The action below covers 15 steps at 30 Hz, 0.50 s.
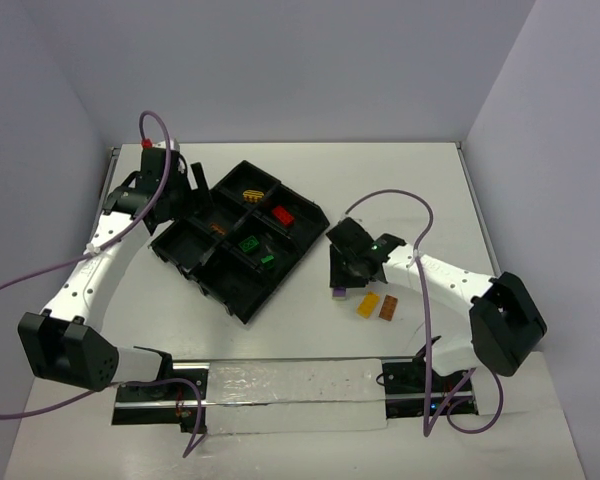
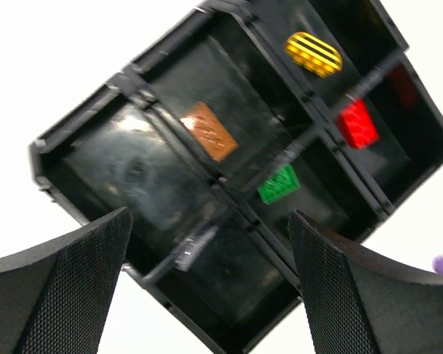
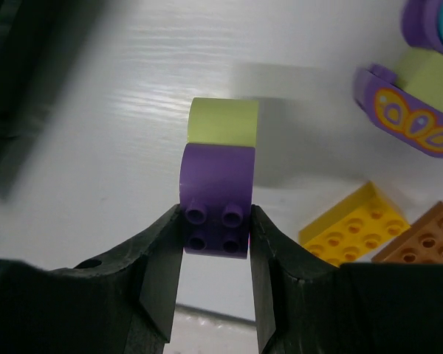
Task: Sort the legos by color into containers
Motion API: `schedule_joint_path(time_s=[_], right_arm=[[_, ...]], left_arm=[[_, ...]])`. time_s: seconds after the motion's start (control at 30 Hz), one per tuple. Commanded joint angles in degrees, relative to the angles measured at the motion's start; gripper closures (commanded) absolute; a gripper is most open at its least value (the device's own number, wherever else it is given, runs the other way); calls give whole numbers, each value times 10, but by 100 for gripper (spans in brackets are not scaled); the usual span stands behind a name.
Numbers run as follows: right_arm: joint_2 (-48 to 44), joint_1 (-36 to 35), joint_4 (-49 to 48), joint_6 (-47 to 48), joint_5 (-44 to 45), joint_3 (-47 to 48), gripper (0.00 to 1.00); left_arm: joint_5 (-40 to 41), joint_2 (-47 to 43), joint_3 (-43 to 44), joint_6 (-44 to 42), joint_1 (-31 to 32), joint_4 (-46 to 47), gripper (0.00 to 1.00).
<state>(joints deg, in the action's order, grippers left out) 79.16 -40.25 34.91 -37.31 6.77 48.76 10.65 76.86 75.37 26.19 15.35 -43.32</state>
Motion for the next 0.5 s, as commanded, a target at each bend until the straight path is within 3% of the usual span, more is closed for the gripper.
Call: schedule_joint_path(time_s=[0.0,0.27,0.47], right_arm=[[-26,0,-11,48,-70,101,100],[42,38,-34,100,-281,257,100],[65,79,-131,53,-440,277,100]], left_arm=[[-115,8,33,-2,4,34,7],[-371,-2,20,17,4,112,10],[-525,-1,-6,39,3,185,11]])
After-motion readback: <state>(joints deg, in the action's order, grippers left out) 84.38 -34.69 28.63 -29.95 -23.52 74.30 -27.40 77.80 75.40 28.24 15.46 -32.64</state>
